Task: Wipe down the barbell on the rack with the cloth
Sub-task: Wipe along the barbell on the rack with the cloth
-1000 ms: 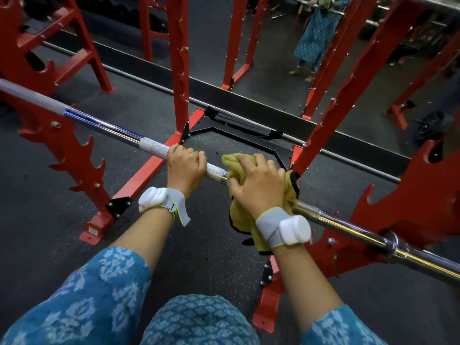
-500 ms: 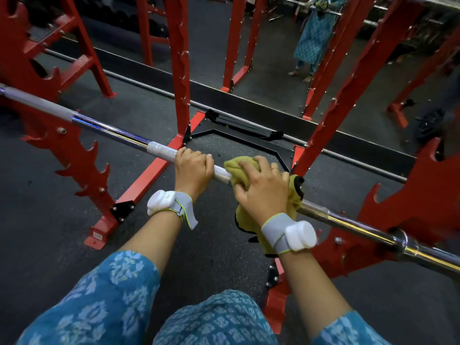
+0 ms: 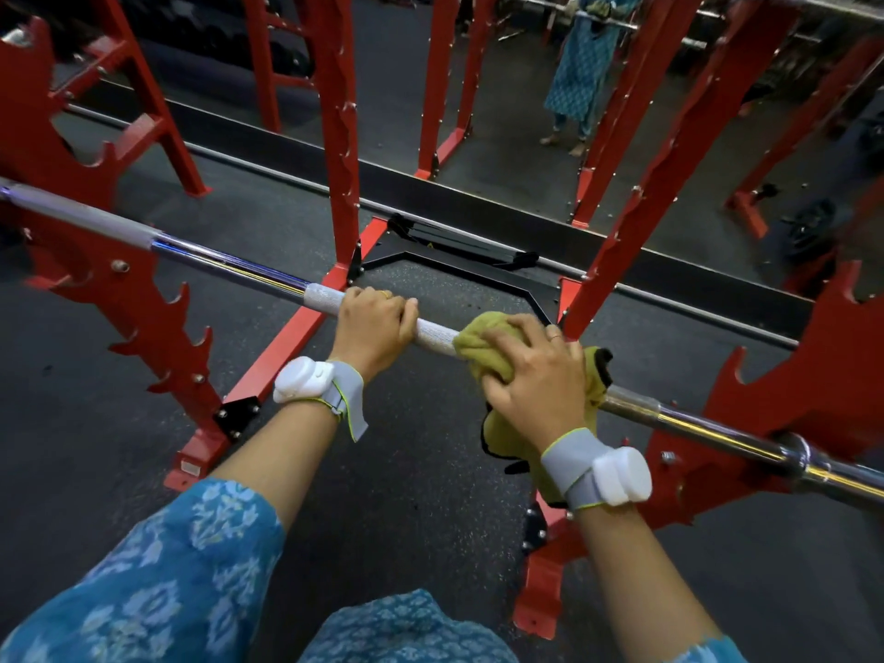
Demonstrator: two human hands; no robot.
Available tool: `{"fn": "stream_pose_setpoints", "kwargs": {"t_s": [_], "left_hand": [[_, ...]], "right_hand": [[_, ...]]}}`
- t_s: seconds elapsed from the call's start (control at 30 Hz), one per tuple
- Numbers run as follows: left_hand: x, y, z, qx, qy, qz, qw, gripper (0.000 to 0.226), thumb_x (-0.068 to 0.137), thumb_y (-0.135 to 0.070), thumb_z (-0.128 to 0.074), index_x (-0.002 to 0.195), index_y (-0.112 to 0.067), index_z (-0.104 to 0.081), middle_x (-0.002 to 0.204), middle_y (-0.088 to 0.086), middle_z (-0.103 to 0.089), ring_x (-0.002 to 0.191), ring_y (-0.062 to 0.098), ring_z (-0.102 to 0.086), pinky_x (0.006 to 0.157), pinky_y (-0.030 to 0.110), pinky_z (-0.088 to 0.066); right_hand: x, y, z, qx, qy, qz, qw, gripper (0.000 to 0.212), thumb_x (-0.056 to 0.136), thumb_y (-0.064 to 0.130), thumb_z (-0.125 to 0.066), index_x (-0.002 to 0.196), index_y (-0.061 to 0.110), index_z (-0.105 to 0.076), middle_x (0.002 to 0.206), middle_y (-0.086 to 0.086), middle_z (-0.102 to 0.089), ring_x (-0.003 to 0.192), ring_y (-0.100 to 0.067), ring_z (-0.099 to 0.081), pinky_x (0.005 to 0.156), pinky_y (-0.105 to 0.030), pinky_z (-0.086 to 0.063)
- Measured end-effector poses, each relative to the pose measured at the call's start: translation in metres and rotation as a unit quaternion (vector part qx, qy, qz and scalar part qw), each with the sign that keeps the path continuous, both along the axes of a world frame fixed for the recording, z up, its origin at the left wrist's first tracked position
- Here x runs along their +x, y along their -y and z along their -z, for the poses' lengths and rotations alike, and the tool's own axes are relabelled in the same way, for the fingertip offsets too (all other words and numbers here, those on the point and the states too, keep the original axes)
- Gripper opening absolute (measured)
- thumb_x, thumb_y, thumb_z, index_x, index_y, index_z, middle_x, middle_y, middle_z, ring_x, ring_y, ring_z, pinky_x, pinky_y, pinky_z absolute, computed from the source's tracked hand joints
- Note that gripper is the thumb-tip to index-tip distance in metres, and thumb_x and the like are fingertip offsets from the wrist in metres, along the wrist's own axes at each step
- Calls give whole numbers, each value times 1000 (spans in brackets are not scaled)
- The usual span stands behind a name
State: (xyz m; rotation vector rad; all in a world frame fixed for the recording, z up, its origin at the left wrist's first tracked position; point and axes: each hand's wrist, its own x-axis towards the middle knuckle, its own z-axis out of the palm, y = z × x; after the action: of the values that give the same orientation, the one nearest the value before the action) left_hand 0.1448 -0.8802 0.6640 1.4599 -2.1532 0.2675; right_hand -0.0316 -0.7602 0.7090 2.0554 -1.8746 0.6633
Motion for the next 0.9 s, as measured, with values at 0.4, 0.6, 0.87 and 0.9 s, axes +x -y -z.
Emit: {"fn": "stream_pose_setpoints", "kwargs": {"t_s": [0.4, 0.6, 0.87, 0.9], "left_hand": [[4, 20, -29, 137, 136, 19, 981, 60, 84, -37, -18, 90, -2, -66, 96, 21, -66, 91, 36, -61, 64, 32, -35], [5, 20, -31, 156, 91, -26, 983, 45, 90, -30, -33, 83, -1, -66, 87, 22, -66, 83, 35, -63, 65, 32, -39], [-3, -1, 2, -11, 23, 31, 999, 42, 87, -24, -41, 50, -10, -56, 50, 11, -55, 47, 29, -51, 57, 33, -37], [-4, 0, 1, -5, 29, 32, 999, 44, 86, -24, -40, 48, -9, -56, 48, 11, -55, 45, 28, -51, 55, 32, -37]], "right_hand": [[14, 14, 4, 5, -68, -18, 997, 45, 68, 41, -47, 105, 24, -68, 109, -5, -64, 80, -32, -56, 66, -37, -38], [11, 1, 9, -7, -26, 60, 998, 44, 65, 41, -48, 103, 27, -63, 110, -4, -62, 83, -33, -56, 66, -39, -40], [29, 19, 6, -3, -17, 70, 997, 45, 64, 38, -44, 103, 26, -61, 107, -6, -62, 82, -33, -54, 69, -41, -39], [30, 15, 9, -10, -36, 51, 998, 45, 64, 38, -45, 105, 27, -59, 111, -6, -61, 84, -32, -52, 69, -40, -37]]}}
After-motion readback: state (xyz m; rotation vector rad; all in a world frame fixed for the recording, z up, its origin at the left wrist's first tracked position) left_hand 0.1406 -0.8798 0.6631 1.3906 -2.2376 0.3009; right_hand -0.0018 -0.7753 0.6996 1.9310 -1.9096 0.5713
